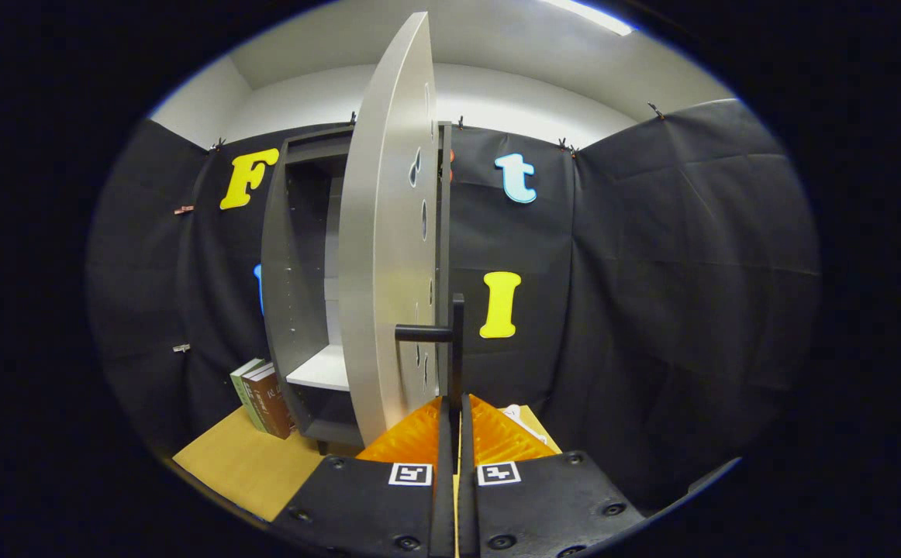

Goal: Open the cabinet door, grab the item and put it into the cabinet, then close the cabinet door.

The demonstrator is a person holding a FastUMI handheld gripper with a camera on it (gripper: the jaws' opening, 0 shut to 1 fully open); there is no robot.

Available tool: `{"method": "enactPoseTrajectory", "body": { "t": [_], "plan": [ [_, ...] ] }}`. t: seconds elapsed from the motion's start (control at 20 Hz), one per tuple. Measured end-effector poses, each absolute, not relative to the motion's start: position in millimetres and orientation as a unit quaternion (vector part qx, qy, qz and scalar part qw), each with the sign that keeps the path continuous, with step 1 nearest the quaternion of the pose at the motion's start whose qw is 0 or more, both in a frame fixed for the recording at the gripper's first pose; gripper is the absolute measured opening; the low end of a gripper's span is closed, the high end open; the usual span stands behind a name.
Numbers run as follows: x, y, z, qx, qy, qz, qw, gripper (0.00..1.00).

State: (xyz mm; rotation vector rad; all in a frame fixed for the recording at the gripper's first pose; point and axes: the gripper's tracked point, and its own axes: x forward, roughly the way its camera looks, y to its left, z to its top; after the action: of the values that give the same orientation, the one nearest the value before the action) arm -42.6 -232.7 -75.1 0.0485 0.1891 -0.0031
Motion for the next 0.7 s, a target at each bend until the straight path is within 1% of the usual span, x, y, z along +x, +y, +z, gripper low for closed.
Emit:
{"method": "enactPoseTrajectory", "body": {
  "t": [0.15, 0.3, 0.45, 0.7],
  "plan": [
    [-42.3, -246.7, -74.6, 0.048, 0.094, 0.010, 0.994, 0.07],
    [-50.2, -244.0, -59.3, 0.046, 0.070, 0.038, 0.996, 0.11],
    [-67.2, -245.3, -43.9, 0.042, 0.049, 0.047, 0.997, 0.12],
    [-112.5, -203.4, 8.2, 0.040, -0.041, 0.072, 0.996, 0.12]
  ]
}}
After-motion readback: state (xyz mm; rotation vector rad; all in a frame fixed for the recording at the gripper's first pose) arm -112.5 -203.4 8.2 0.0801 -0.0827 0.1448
